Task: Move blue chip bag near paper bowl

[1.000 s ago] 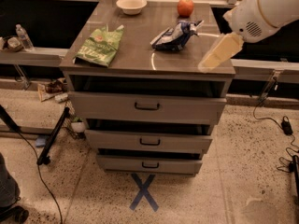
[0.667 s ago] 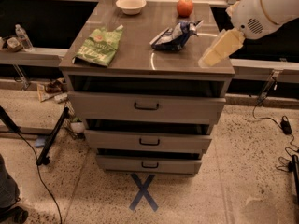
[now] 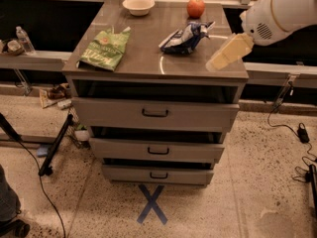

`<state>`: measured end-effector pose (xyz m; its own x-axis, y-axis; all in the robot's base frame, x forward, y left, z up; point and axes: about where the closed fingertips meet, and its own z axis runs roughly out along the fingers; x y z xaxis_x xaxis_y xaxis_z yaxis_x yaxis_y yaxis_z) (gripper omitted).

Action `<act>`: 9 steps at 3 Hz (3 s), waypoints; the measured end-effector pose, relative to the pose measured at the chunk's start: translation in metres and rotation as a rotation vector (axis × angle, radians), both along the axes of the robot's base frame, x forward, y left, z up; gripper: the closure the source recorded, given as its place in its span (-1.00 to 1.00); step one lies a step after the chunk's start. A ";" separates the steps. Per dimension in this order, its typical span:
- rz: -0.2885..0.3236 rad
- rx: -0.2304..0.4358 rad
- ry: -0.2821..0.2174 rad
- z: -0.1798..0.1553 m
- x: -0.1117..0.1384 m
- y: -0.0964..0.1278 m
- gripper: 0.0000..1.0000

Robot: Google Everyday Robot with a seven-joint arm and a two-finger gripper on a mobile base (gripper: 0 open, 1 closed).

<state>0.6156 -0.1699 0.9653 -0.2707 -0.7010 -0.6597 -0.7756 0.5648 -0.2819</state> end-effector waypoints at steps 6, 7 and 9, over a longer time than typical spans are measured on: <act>-0.522 0.551 -0.085 -0.079 0.202 0.001 -0.16; -0.501 0.582 -0.072 -0.083 0.220 0.013 0.28; -0.479 0.647 -0.131 -0.065 0.288 0.041 1.00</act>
Offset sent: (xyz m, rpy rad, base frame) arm 0.1386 -0.0495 -0.0656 0.4093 -0.1141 -0.5054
